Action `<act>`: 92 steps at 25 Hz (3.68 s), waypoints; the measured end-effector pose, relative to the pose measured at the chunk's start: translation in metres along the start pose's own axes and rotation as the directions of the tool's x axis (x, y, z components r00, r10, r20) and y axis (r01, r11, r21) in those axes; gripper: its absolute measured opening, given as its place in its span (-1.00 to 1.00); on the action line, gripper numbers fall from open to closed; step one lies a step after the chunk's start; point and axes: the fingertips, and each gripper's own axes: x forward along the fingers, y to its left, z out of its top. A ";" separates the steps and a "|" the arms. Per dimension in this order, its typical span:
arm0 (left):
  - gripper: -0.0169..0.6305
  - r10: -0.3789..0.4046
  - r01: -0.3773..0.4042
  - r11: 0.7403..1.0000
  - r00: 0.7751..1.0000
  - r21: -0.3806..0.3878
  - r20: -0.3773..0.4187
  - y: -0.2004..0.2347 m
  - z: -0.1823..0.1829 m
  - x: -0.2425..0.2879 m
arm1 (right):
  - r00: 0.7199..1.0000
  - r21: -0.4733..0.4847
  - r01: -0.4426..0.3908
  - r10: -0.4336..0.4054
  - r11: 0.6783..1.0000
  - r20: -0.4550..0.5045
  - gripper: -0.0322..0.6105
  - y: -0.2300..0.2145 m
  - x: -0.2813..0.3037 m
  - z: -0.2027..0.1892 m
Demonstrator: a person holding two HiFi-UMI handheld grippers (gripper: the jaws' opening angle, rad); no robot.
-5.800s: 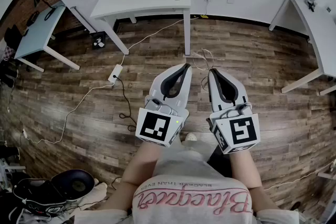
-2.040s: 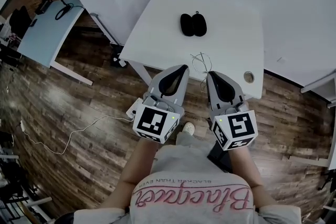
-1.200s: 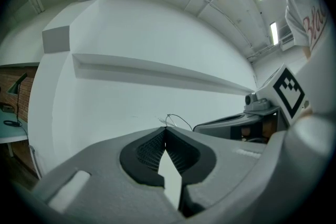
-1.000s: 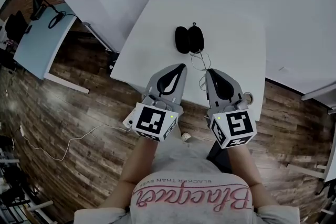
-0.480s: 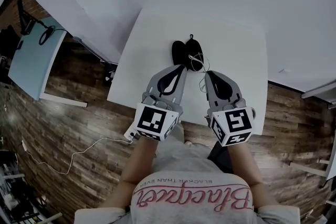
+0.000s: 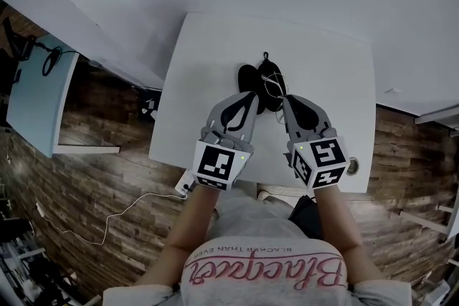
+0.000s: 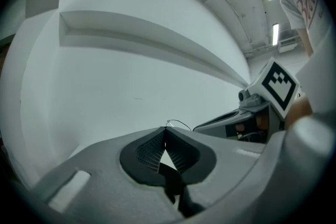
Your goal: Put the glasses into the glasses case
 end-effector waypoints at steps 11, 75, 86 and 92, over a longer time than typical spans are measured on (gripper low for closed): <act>-0.93 -0.055 0.049 0.997 0.993 -0.063 -0.107 0.032 -0.058 0.044 | 0.984 0.073 0.038 -0.024 0.997 -0.179 -0.86 -0.036 0.076 -0.050; -0.93 -0.035 0.035 0.999 0.999 -0.031 -0.012 0.018 0.003 0.026 | 0.999 0.124 -0.022 0.026 0.992 -0.035 -0.87 -0.028 0.010 0.012; -0.93 -0.051 0.045 0.998 0.989 0.052 0.139 -0.007 0.072 -0.002 | 0.963 -0.068 -0.052 0.068 0.996 0.261 -0.88 0.018 -0.047 0.089; -0.93 -0.044 0.036 0.998 0.985 0.050 0.167 -0.009 0.085 -0.014 | 0.949 -0.115 -0.041 0.074 0.993 0.305 -0.88 0.029 -0.060 0.103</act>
